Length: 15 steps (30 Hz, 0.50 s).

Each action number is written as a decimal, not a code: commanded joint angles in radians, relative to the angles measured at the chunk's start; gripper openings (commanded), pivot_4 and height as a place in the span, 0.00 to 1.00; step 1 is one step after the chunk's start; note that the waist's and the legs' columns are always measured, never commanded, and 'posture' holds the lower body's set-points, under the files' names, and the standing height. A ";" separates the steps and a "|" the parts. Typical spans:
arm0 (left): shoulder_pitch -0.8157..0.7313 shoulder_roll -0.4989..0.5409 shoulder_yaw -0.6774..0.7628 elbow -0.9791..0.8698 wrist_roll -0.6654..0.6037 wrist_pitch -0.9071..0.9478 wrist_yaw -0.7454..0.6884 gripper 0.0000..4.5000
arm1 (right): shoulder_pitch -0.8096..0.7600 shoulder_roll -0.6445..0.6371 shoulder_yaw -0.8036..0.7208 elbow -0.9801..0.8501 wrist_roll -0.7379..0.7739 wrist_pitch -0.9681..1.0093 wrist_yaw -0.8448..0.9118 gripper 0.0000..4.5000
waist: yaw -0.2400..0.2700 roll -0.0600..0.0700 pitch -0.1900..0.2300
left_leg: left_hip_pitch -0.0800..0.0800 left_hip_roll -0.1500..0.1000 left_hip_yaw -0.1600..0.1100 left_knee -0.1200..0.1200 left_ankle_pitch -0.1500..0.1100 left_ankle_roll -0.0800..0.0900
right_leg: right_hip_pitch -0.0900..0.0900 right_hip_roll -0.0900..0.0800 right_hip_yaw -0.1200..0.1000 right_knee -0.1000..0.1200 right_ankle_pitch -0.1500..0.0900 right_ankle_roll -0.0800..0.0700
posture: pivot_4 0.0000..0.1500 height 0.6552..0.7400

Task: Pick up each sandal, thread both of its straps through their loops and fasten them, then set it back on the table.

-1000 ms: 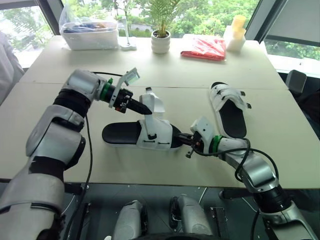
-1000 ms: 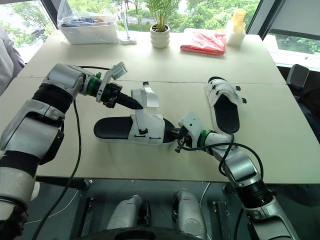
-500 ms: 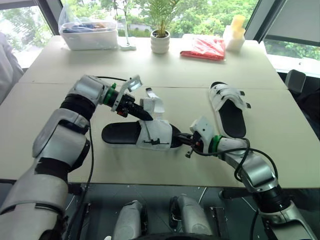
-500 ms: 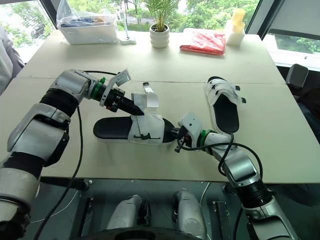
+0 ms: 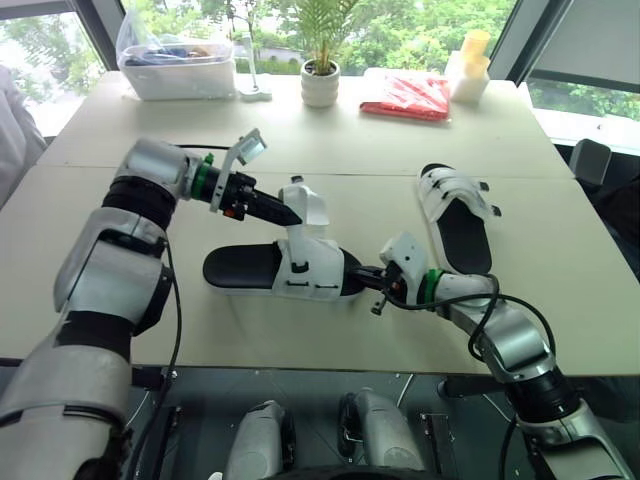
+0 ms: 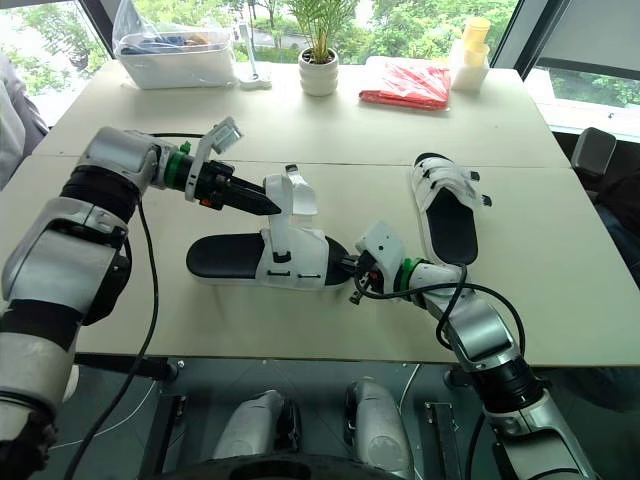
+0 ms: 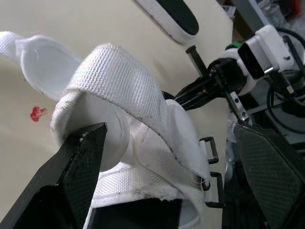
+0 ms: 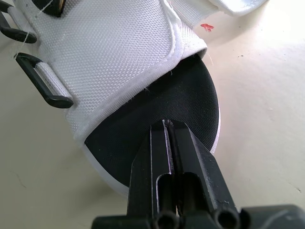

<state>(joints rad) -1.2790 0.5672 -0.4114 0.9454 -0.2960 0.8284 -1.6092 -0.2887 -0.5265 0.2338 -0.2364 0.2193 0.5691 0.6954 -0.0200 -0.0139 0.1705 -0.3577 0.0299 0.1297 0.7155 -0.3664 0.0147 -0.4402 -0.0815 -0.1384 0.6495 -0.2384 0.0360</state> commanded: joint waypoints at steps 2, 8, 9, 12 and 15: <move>0.071 0.046 0.043 -0.197 -0.064 0.153 -0.003 0.96 | 0.018 0.002 0.016 0.033 -0.016 0.039 -0.002 0.00 | 0.001 0.000 0.000 | 0.000 0.000 0.000 0.000 0.000 0.000 | 0.000 0.000 0.000 0.000 0.000 0.000 | 1.00 0.87; 0.209 0.025 0.131 -0.414 -0.103 0.317 0.160 0.96 | 0.023 0.004 0.013 0.029 -0.014 0.041 -0.002 0.00 | 0.003 0.000 0.000 | 0.000 0.000 0.000 0.001 0.000 0.000 | 0.001 -0.001 0.000 0.000 0.000 0.000 | 1.00 0.87; 0.221 0.021 0.144 -0.438 -0.114 0.347 0.179 0.96 | 0.023 0.004 0.013 0.029 -0.014 0.041 -0.002 0.00 | 0.003 0.000 0.000 | 0.000 0.000 0.000 0.001 0.000 0.000 | 0.001 -0.001 0.000 0.000 0.000 0.000 | 1.00 0.87; 0.313 -0.002 0.183 -0.570 -0.141 0.378 0.266 0.96 | 0.020 0.007 0.013 0.028 -0.013 0.043 -0.002 0.00 | 0.003 0.000 0.000 | 0.001 0.000 0.000 0.001 0.000 0.000 | 0.001 -0.001 0.001 0.001 0.000 0.000 | 1.00 0.87; 0.359 -0.034 0.236 -0.627 -0.152 0.387 0.355 0.91 | 0.019 0.007 0.012 0.029 -0.014 0.043 -0.002 0.00 | 0.006 0.000 -0.001 | 0.002 0.000 0.000 0.001 0.000 0.000 | 0.002 -0.001 0.001 0.001 0.000 0.000 | 1.00 0.87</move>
<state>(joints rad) -0.9204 0.5505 -0.2041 0.3671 -0.4222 1.2020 -1.2906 -0.2849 -0.5229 0.2260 -0.2368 0.2194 0.5813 0.6964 -0.0139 -0.0139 0.1699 -0.3557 0.0298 0.1291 0.7164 -0.3663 0.0146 -0.4377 -0.0826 -0.1380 0.6501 -0.2383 0.0359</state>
